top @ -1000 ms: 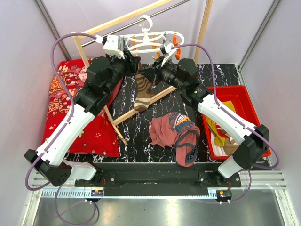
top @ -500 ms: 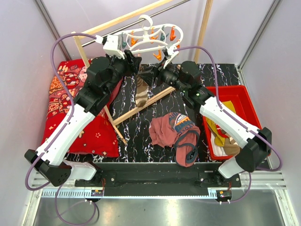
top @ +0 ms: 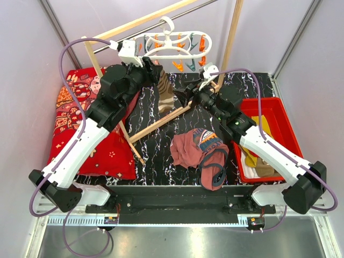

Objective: Clip the socks to the hanger
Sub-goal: Clamp the sock onto the hanger, then open the clamp at the hanger.

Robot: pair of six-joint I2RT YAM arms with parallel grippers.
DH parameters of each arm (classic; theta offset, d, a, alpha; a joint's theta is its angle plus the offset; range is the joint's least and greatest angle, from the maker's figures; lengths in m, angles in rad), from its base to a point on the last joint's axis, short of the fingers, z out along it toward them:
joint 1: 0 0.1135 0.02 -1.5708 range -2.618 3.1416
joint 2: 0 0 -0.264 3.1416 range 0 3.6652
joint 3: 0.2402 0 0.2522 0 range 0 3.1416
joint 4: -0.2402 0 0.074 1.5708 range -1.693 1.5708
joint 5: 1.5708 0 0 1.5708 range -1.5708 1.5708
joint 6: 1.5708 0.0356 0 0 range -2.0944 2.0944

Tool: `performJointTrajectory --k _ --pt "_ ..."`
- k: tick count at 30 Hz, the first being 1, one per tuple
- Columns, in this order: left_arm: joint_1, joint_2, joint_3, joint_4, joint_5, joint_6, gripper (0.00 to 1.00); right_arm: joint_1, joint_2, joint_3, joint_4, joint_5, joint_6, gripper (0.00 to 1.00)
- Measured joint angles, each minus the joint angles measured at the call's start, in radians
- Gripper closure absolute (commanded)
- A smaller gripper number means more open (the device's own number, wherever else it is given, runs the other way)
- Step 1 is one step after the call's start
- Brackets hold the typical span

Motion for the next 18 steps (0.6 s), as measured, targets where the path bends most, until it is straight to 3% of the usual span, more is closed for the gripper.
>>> performJointTrajectory --k 18 --pt "0.000 -0.039 0.003 -0.066 0.027 -0.013 0.48 -0.008 0.133 0.095 0.125 0.003 -0.082 0.37"
